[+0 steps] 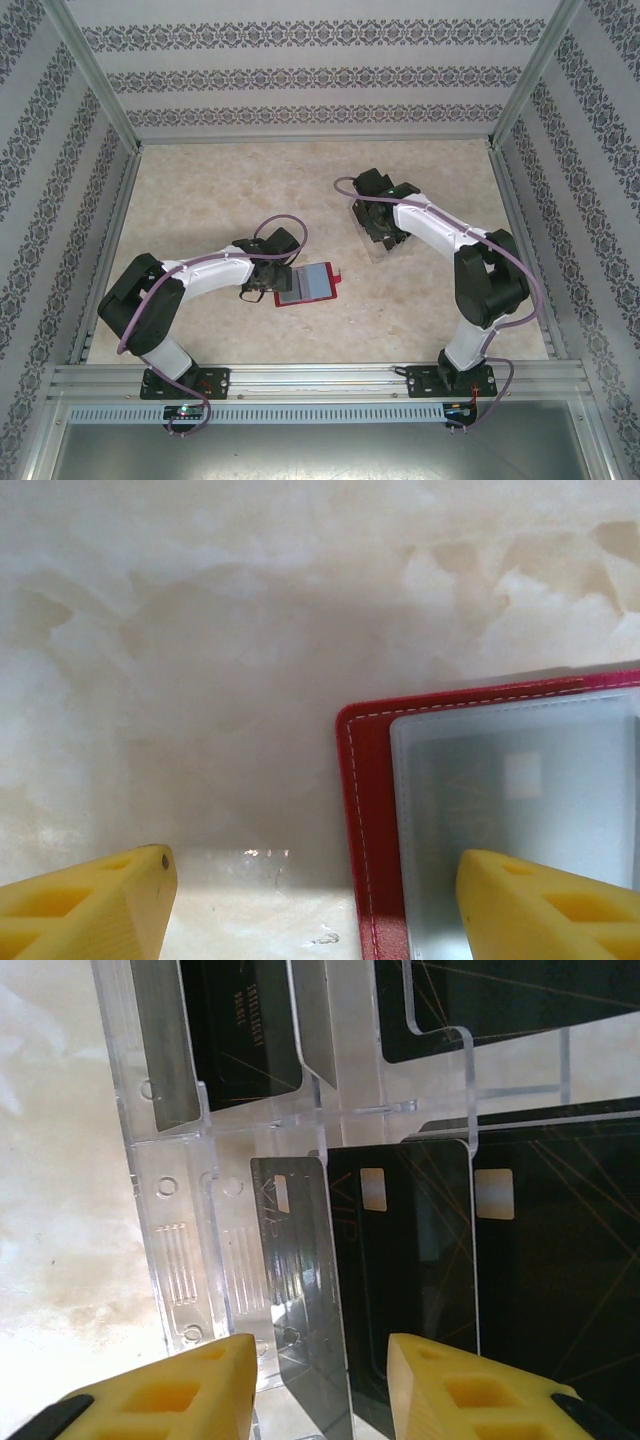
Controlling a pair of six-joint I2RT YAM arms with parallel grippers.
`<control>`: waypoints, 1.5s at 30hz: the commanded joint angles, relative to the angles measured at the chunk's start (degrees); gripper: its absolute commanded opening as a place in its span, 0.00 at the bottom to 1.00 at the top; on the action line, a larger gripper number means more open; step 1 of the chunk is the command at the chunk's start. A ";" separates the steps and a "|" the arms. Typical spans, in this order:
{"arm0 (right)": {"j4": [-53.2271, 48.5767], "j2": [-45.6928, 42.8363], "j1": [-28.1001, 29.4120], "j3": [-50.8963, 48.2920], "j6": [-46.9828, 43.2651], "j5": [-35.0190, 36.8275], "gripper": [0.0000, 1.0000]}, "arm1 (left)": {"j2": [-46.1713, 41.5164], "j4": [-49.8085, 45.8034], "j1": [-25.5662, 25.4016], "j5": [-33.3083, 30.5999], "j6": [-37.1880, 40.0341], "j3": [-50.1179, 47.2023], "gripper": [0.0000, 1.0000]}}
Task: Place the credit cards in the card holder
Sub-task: Pick up the credit card from the storage box.
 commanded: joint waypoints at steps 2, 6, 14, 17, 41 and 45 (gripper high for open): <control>-0.50 1.57 -0.84 0.25 -1.18 0.66 0.38 | 1.01 -2.33 -0.63 -1.35 1.16 0.61 0.74; -0.27 2.39 -0.95 0.32 -1.45 -0.15 0.34 | 0.95 -2.40 -0.63 -1.44 1.12 0.61 0.74; 0.09 2.93 -0.96 -0.03 -1.61 -0.84 0.24 | 0.94 -2.07 -0.63 -1.25 0.97 0.53 0.74; 0.04 3.03 -0.93 -0.03 -1.60 -0.88 0.20 | 0.95 -1.93 -0.63 -1.25 0.91 0.54 0.74; -2.04 0.49 -2.32 2.95 -1.45 -8.42 0.00 | 0.86 -1.70 -0.64 -1.03 1.26 0.30 0.74; -2.31 -2.83 -2.65 3.91 -0.56 -11.00 0.00 | 0.60 -1.89 -0.63 -1.08 1.28 0.24 0.74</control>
